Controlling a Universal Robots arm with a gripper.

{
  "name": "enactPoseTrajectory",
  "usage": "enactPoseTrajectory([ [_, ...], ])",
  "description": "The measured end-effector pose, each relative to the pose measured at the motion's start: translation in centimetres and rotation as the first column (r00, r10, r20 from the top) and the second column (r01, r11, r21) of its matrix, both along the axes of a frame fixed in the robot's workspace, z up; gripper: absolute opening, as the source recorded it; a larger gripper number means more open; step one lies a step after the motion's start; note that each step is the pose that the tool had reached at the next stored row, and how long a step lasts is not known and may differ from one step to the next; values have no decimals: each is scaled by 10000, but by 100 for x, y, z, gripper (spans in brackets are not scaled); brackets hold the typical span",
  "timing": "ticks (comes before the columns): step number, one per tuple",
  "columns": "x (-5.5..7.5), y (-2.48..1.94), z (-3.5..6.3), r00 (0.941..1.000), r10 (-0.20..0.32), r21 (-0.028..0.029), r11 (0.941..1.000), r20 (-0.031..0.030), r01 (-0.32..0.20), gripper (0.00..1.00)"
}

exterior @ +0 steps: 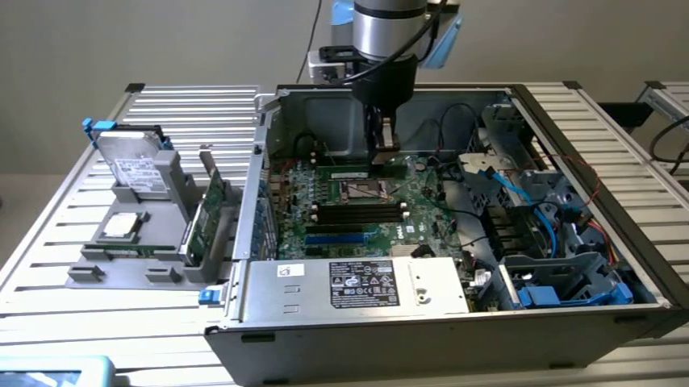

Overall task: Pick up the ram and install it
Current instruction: 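Insert the ram into the slot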

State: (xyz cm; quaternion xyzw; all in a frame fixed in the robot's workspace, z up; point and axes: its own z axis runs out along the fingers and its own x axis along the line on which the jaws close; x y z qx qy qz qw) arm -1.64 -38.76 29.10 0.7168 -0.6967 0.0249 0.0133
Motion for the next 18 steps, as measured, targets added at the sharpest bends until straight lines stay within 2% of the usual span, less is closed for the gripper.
enactPoseTrajectory([
  [5, 6, 7, -50, 10000, 1, -141, 9999, -1, -1, 13],
  [11, 7, 8, -88, 10000, 0, -141, 9999, 0, 0, 13],
  [18, 14, 9, -198, 10000, 0, -141, 9999, 0, 0, 13],
])
